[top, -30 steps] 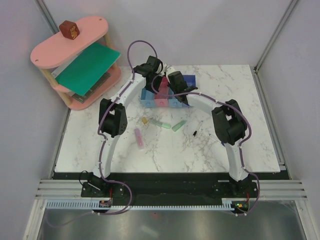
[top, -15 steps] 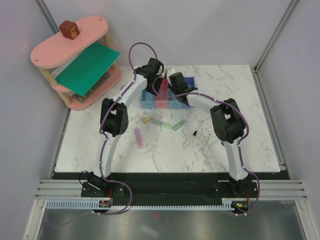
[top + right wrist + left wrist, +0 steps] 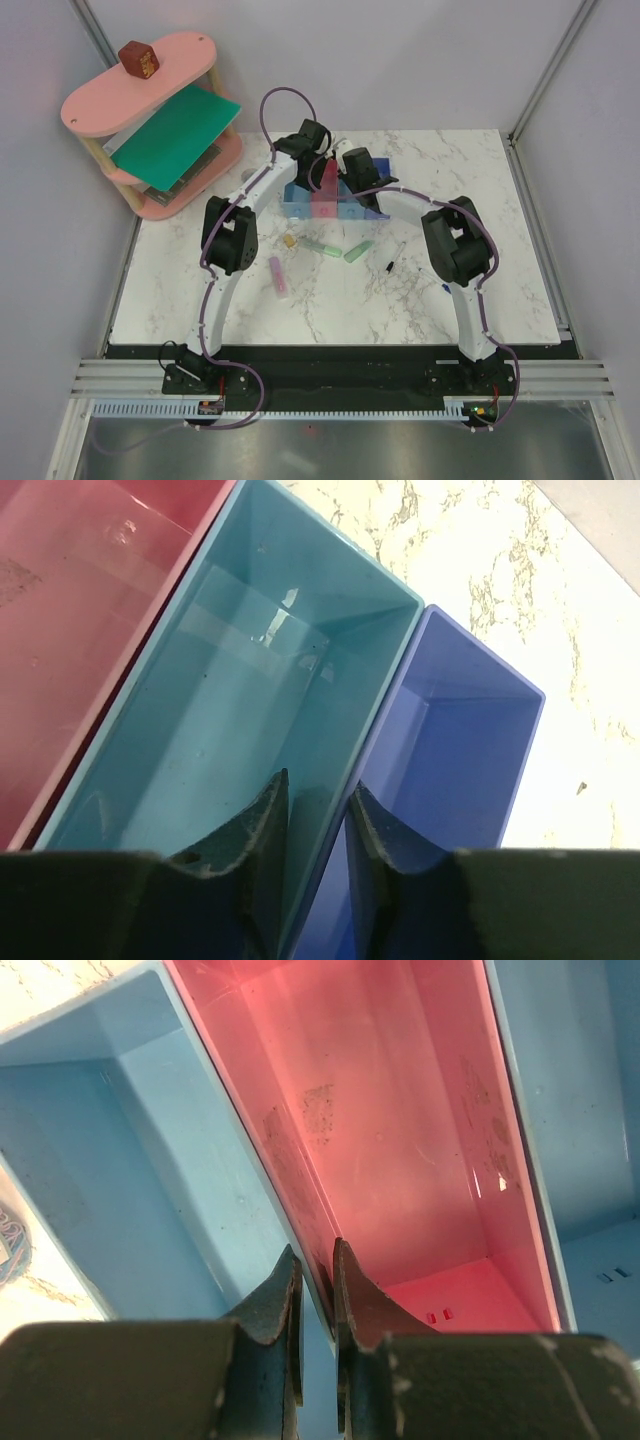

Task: Sort the stationery into containers
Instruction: Place the storage box at the center of the board.

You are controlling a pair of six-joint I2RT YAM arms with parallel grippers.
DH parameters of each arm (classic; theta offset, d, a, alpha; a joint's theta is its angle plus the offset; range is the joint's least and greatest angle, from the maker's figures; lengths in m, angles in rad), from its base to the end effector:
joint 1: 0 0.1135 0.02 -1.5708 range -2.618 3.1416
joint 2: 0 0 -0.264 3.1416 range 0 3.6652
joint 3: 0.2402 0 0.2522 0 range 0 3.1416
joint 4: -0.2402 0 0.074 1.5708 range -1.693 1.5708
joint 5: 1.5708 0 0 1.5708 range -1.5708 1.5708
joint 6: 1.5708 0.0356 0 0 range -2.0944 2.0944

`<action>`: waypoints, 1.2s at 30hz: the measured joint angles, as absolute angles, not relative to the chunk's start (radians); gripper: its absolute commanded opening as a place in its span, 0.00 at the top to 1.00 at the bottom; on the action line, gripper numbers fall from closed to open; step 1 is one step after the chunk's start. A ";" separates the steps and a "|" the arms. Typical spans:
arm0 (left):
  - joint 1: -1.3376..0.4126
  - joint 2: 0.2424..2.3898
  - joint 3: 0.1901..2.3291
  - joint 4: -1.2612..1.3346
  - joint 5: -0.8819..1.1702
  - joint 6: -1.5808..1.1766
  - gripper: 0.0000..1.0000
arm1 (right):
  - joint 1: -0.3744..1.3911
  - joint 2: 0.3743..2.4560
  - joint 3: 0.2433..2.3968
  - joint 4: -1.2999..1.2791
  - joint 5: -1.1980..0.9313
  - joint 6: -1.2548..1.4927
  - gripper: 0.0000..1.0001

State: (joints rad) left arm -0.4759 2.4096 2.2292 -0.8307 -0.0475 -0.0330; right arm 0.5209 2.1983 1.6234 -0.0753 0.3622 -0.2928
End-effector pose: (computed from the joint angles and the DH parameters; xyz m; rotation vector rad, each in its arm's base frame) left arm 0.4686 -0.2396 0.2122 0.5507 2.5261 -0.1276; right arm 0.4388 0.2372 0.1794 -0.6798 2.0771 -0.2731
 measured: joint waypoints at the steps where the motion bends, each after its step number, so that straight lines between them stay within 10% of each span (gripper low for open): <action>1: -0.477 2.409 2.226 -0.828 -0.049 -0.037 0.87 | 0.521 2.197 1.623 -0.076 0.359 -0.295 0.47; 7: -0.487 2.396 2.200 -0.797 -0.030 -0.044 0.78 | 0.506 2.170 1.612 -0.106 0.315 -0.335 0.27; 22: -0.497 2.332 2.090 -0.776 0.011 -0.074 0.77 | 0.501 2.125 1.597 -0.207 0.257 -0.375 0.26; 36: -0.505 2.218 1.944 -0.786 0.081 -0.095 0.54 | 0.505 2.130 1.692 -0.175 0.296 -0.394 0.28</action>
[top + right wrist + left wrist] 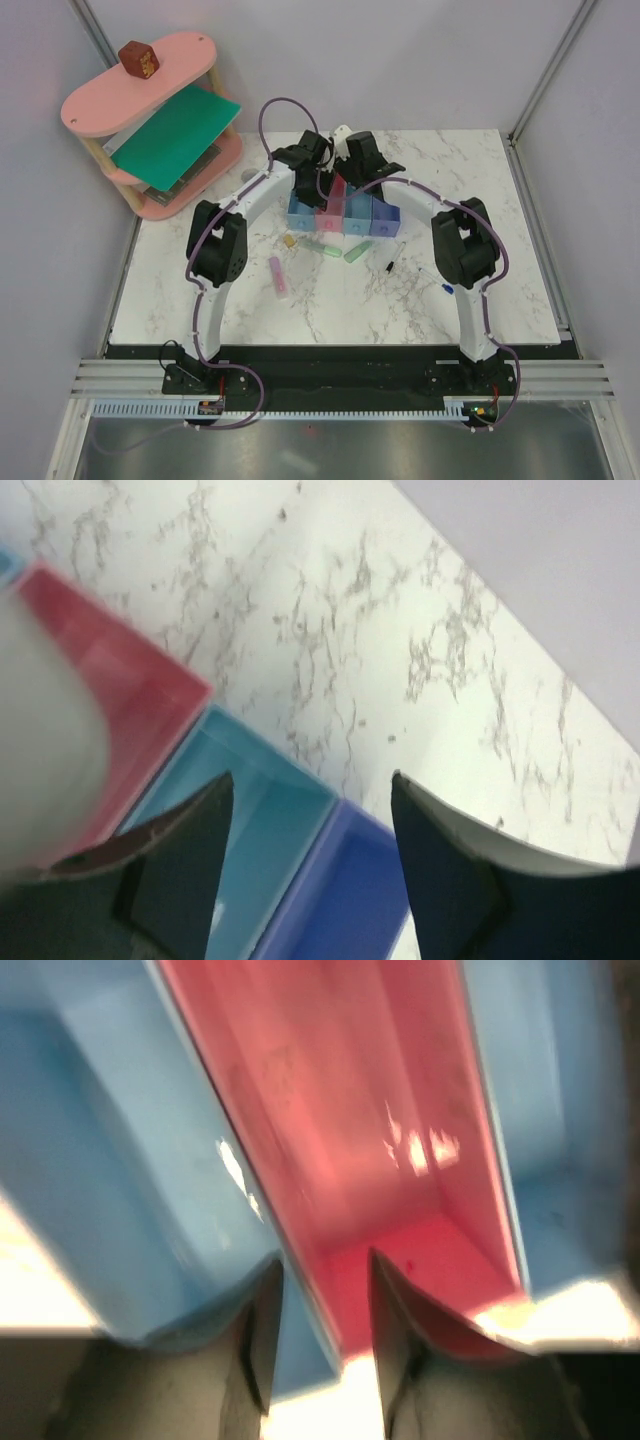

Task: Sort the stationery into containers
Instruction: Place the storage box at the center of the board.

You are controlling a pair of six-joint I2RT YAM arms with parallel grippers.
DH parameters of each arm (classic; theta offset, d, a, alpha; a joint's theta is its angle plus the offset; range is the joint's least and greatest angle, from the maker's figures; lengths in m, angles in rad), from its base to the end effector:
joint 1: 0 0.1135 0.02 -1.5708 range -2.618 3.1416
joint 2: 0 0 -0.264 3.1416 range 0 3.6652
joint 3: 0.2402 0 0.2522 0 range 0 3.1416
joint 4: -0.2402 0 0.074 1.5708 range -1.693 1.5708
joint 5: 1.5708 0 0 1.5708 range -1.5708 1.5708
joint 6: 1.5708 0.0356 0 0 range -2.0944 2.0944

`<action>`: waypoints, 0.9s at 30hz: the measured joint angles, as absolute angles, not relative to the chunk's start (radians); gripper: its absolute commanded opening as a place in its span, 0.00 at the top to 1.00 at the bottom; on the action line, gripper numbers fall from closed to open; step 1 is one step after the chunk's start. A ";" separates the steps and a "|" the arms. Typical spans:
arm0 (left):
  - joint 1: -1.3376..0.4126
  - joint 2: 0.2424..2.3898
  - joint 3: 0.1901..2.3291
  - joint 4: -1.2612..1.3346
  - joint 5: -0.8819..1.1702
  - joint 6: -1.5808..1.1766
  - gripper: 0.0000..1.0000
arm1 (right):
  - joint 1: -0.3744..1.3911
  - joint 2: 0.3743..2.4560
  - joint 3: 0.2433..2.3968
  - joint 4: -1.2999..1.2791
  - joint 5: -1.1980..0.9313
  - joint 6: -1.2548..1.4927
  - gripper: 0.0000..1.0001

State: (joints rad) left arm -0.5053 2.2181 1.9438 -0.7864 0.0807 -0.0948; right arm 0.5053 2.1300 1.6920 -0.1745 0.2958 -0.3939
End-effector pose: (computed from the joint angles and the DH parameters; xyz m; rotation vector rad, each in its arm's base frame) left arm 0.4227 -0.2371 0.2200 0.5698 2.5995 -0.3077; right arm 0.4388 0.2309 0.2256 -0.7874 2.0161 -0.2586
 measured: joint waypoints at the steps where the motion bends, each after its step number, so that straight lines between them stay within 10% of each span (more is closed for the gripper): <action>1: -0.517 2.209 1.938 -0.791 0.078 -0.097 0.54 | 0.505 2.146 1.718 -0.161 0.297 -0.402 0.28; 27: -0.514 2.112 1.898 -0.729 0.002 -0.105 0.52 | 0.489 2.173 1.802 -0.089 0.261 -0.426 0.28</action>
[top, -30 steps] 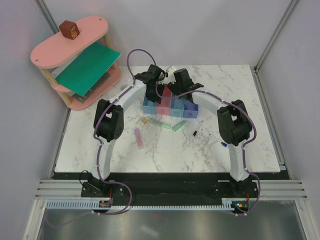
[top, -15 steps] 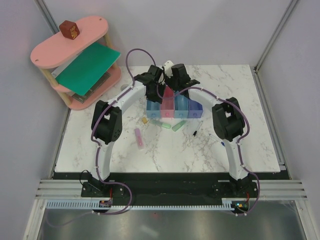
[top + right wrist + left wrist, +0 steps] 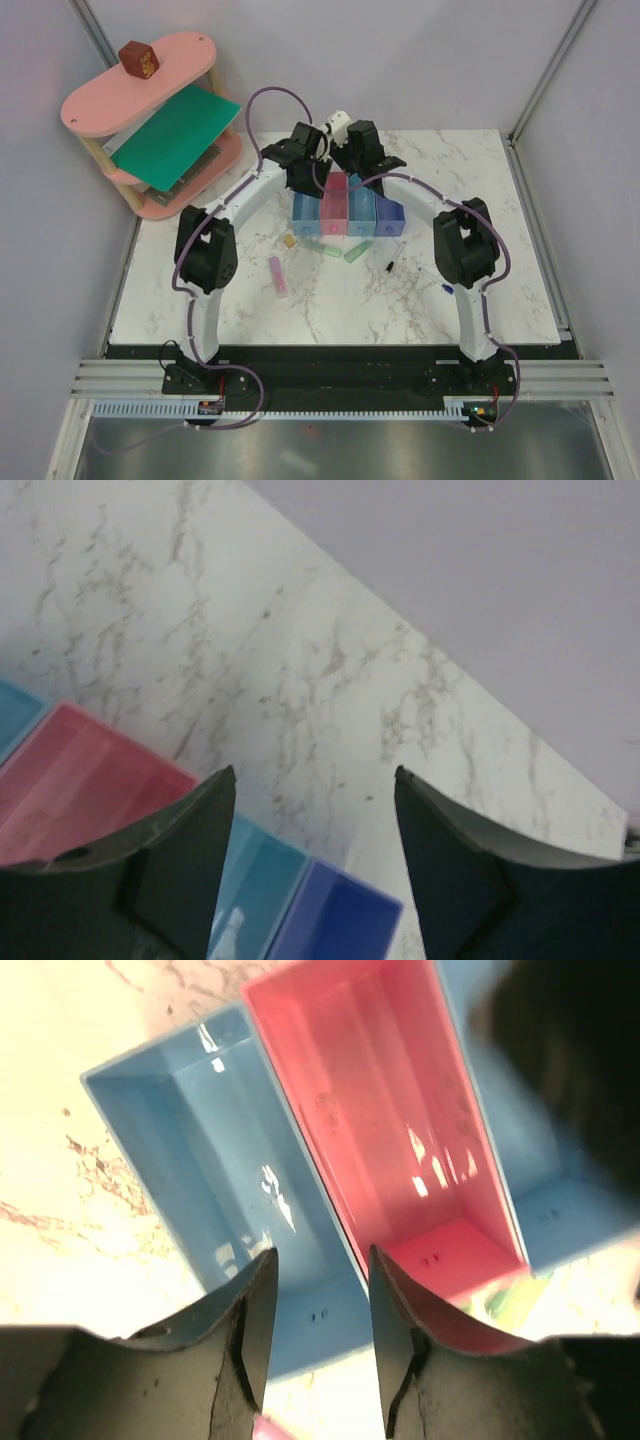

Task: Sort the stationery into containers
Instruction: Place the storage box at the center of the board, then pick up the stationery from the center of the board.

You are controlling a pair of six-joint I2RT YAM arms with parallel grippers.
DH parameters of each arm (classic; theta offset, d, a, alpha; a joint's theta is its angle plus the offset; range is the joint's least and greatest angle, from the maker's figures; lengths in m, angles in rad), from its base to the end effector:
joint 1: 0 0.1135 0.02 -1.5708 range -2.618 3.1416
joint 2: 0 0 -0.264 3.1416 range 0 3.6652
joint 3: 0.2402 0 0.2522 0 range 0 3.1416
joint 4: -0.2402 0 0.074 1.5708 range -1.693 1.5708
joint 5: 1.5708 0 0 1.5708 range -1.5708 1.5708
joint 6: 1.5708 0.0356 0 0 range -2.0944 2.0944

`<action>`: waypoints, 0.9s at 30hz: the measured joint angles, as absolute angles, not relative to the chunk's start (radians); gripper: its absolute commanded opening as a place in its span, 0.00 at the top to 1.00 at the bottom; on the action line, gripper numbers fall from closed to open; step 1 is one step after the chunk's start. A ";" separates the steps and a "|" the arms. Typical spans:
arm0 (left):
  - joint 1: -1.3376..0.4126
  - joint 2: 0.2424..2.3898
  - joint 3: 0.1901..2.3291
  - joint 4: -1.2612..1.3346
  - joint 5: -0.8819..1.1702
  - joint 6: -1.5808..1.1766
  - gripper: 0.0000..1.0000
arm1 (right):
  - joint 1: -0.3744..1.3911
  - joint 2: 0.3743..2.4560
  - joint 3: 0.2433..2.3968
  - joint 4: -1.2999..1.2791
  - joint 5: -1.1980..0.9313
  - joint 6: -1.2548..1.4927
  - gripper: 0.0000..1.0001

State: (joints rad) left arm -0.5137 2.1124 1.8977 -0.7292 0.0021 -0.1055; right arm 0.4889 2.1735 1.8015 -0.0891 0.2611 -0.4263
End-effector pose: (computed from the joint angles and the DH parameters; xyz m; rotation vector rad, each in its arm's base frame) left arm 0.4115 -0.2323 0.2574 0.5144 2.4807 -0.2527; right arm 0.4605 0.2346 0.2496 -0.7434 1.8808 -0.2254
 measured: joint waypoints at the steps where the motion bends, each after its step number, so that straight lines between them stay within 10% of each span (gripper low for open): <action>1: -0.514 2.098 1.891 -0.729 0.006 -0.093 0.52 | 0.488 2.157 1.789 -0.081 0.257 -0.425 0.27; 27: -0.520 1.935 1.768 -0.773 0.081 0.098 0.51 | 0.350 1.987 1.675 -0.094 0.264 -0.387 0.10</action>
